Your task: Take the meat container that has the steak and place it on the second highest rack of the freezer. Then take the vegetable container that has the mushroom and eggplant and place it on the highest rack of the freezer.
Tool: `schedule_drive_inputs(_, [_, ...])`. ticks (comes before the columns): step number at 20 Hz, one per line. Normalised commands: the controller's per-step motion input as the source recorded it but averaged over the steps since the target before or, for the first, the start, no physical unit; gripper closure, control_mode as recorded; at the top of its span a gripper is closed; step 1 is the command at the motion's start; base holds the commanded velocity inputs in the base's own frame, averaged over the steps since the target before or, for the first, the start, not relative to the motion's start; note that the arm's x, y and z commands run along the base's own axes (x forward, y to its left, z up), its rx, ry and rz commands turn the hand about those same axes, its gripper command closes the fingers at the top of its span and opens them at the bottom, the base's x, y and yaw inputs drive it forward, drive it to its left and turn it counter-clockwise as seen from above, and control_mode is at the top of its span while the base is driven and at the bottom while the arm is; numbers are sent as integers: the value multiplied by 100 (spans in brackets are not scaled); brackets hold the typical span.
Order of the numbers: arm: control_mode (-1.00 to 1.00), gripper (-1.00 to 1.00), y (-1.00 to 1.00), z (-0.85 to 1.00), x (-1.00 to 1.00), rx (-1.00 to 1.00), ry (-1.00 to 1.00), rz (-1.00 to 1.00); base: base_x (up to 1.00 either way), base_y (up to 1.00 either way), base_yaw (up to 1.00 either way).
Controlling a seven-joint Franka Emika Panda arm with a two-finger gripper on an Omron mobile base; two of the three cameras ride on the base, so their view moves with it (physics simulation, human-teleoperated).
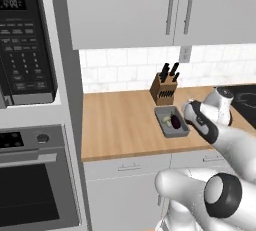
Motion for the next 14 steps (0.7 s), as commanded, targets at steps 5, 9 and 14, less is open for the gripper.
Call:
schedule_drive_inputs(5, [-100, -100, -12, -14, 37, 0, 25, 12, 0, 0, 0])
schedule_drive_inputs(9, [-100, -100, 9, -21, 6, -1, 19, 1, 0, 0, 0])
schedule_drive_inputs(14, [-100, -100, 9, -34, 11, -1, 3, 0, 0, 0, 0])
